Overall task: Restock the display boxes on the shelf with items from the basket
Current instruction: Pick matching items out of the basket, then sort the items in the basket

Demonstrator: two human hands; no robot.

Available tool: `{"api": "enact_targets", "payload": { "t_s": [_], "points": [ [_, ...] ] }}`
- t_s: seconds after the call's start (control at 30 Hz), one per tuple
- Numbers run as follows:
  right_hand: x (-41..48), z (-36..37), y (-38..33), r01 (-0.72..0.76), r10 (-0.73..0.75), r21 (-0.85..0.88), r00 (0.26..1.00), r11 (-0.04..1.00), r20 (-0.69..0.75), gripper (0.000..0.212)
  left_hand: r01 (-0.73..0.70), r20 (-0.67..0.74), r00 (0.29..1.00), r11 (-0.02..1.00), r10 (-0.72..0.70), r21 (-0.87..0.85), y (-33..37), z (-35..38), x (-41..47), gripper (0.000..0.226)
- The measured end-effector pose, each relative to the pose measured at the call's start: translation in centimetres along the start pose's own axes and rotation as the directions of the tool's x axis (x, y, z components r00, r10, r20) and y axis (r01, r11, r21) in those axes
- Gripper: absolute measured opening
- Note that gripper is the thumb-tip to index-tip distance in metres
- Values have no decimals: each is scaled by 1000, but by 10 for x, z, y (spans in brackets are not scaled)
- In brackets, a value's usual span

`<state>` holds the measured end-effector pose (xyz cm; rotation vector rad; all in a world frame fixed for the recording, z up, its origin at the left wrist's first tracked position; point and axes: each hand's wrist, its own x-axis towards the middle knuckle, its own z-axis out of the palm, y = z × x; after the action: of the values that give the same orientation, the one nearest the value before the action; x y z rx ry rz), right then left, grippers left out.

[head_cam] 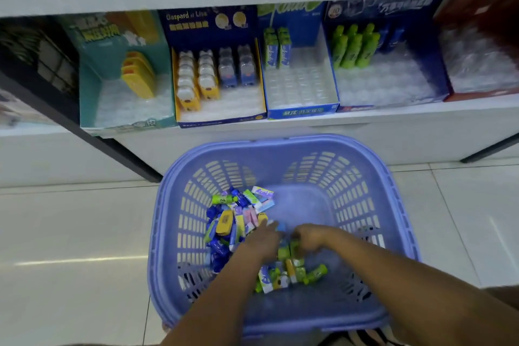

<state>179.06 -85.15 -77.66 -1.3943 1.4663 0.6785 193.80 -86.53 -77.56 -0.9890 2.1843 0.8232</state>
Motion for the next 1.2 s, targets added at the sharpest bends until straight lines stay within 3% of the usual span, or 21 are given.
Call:
{"api": "enact_targets", "payload": {
  "t_s": [0.33,0.6,0.87,0.97,1.03,1.1,1.13,1.2],
  "points": [
    [32,33,-14,-83,144,237,956,968,-254,48,76,-245,961,972,-130,-220,-15,16,16,45],
    [42,35,-22,-168,258,334,934,927,-246,41,79,-236,955,923,-178,-377,-19,16,28,42],
    [24,16,-16,-193,241,243,953,950,-186,42,73,-166,968,840,-190,-537,-24,6,24,46],
    [2,-14,1,-162,225,336,962,928,-155,20,58,-204,947,759,-247,-649,-22,-10,19,41],
    [-11,-35,8,-60,187,583,969,810,-160,24,-1,-170,961,613,-217,-790,-18,-31,11,36],
    [-30,-55,8,99,117,815,973,571,-200,19,-38,-87,991,402,-105,-915,-10,-53,-3,29],
    [-40,-64,6,169,73,859,970,482,-232,12,-42,-60,997,325,-46,-945,-7,-65,-11,28],
    [-61,-80,-6,285,10,864,948,416,-317,5,-59,-53,998,265,29,-962,-6,-85,-28,29]
  ]
}}
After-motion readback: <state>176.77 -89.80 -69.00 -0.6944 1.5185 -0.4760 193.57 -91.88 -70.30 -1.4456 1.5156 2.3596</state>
